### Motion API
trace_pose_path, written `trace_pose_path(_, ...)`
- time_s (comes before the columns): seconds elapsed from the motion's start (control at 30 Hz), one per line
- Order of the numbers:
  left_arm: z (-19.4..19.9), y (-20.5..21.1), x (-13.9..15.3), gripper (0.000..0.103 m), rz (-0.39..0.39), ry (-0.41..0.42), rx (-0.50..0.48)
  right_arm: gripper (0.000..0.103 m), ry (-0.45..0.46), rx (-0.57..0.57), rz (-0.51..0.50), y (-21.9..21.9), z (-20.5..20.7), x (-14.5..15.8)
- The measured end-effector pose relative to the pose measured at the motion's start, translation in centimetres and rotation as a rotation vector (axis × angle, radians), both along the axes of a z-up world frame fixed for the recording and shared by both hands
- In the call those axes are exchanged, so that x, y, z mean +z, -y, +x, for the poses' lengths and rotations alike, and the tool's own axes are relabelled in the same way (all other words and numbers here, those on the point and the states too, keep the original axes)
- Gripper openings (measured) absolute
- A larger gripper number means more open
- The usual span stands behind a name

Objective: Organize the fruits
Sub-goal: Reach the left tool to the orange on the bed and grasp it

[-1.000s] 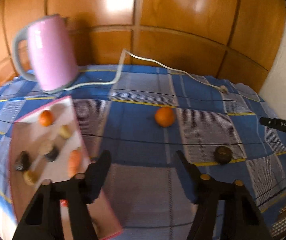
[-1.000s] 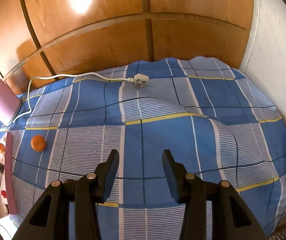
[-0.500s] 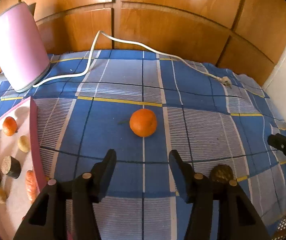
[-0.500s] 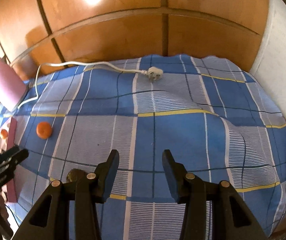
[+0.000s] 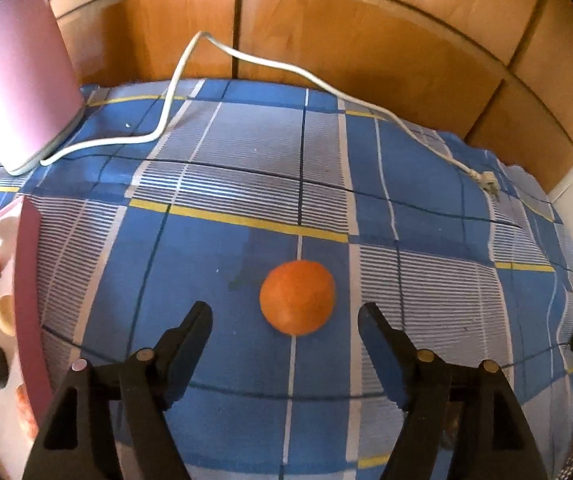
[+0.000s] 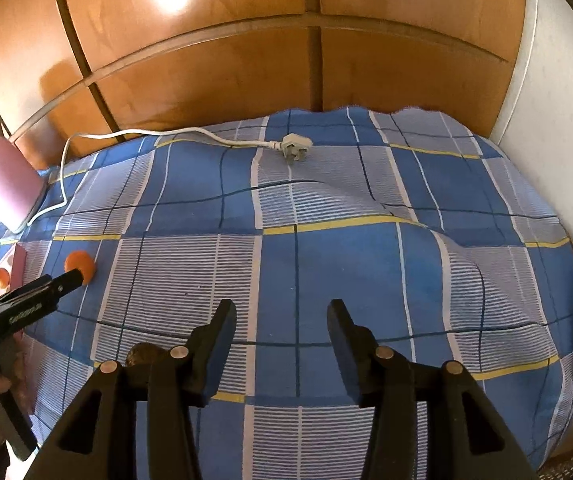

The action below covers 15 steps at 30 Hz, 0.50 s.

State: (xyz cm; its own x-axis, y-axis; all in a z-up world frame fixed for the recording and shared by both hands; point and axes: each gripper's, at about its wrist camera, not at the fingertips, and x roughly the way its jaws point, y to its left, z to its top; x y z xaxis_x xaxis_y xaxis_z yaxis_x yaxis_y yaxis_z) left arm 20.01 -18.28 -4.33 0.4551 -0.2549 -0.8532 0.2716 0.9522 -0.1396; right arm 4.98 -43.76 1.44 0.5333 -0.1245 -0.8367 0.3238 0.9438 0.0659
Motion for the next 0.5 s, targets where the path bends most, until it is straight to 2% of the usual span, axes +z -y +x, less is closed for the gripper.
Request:
trace_pose_path(0.13, 1.0, 0.4, -1.0, 0.067, 0.005, -0.008, 0.003, 0.048, -0.01, 0.008, 0.0, -0.1, 0.1, -0.3)
trace_pose_path(0.2, 1.1, 0.6, -1.1, 0.061, 0.02, 0.016, 0.0, 0.048, -0.017, 0.013, -0.001, -0.2, 0.2, -0.5)
trace_pose_path(0.23, 1.2, 0.7, -1.1, 0.054, 0.018, 0.021, -0.013, 0.048, -0.019, 0.014, -0.001, -0.2, 0.3, -0.5)
trace_pose_path(0.27, 1.1, 0.7, -1.0, 0.039, -0.005, 0.02, -0.023, 0.048, -0.021, 0.015, -0.002, -0.2, 0.3, -0.5)
trace_pose_path(0.5, -2.8, 0.3, 1.0, 0.039, -0.017, 0.101, -0.086, 0.048, -0.043, 0.069, -0.021, -1.2, 0.7, -1.0)
